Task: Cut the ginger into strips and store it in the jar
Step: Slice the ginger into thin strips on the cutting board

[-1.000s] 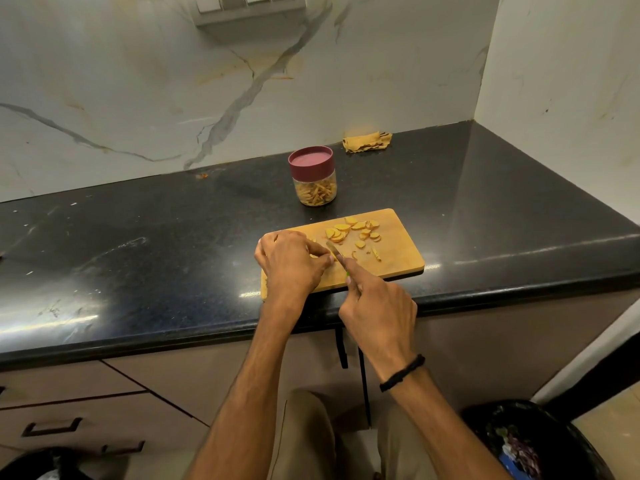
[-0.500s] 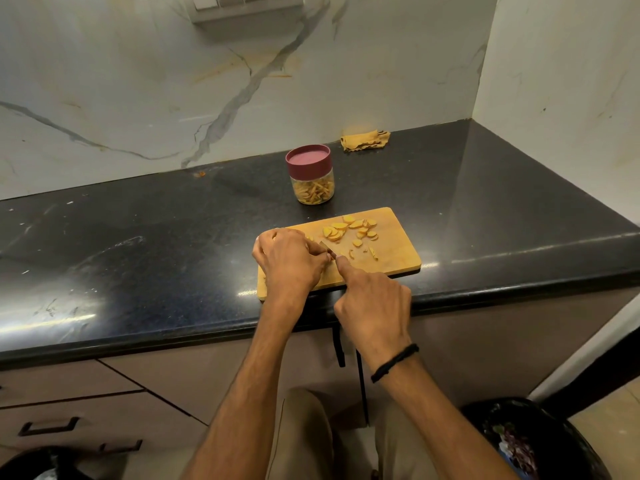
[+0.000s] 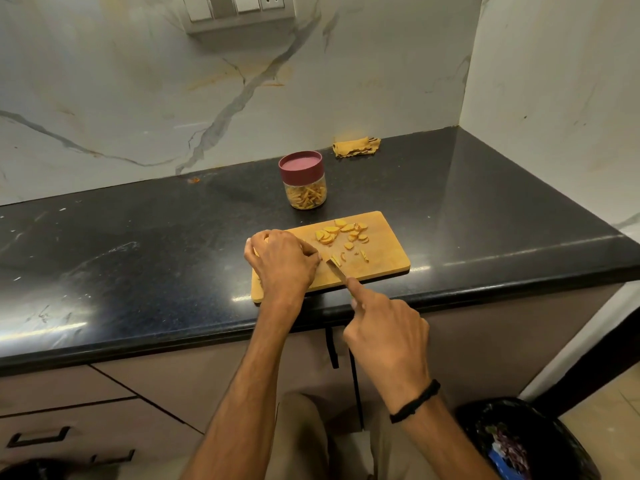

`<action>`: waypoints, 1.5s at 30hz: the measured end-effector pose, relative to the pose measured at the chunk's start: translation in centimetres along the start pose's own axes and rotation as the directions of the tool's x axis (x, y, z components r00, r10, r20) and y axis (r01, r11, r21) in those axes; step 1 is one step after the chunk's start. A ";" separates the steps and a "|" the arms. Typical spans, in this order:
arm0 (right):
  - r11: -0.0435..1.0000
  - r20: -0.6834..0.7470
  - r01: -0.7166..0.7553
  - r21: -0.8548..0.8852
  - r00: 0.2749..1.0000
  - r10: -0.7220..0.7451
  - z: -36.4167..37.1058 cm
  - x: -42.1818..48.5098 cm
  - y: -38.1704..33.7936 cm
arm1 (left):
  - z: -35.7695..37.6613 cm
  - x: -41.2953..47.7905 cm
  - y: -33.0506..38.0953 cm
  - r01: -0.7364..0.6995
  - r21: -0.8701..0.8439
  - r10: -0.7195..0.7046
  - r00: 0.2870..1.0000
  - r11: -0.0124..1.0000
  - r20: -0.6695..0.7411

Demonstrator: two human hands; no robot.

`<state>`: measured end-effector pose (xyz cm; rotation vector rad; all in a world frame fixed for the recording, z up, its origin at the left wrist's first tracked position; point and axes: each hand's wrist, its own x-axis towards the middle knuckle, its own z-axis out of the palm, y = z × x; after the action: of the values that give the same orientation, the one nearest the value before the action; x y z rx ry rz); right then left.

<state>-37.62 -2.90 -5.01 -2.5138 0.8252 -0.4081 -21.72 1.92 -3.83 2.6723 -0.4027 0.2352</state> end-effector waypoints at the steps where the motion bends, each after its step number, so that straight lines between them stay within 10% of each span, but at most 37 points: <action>1: 0.999 -0.008 -0.001 0.054 1.000 0.001 0.1 0.0 0.1 | 0.0 -0.1 -0.1 -0.002 -0.010 0.002 1.000 1.000 -0.002; 9: 0.907 -0.016 -0.101 0.408 0.993 0.118 1.3 1.1 1.4 | -1.2 -0.3 -1.1 -0.003 -0.092 -0.001 0.999 0.996 -0.052; 23: 0.379 0.237 -0.350 0.857 0.919 0.314 0.2 2.4 3.7 | -1.6 -0.5 -1.7 -0.014 -0.170 0.003 0.998 0.985 -0.066; 33: 0.844 -0.126 -0.192 0.501 0.949 0.290 1.2 1.8 3.4 | -0.7 0.5 -2.2 -0.034 -0.253 0.020 0.998 0.967 -0.060; 45: 0.933 -0.116 -0.154 0.326 0.973 0.202 3.3 0.5 -0.7 | -0.8 0.2 -2.8 0.171 -0.770 -0.139 0.984 0.615 0.107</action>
<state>-35.59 -1.60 -7.36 -2.1133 0.9536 -0.6182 -20.76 4.62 -4.18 1.8176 -0.2025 -0.0516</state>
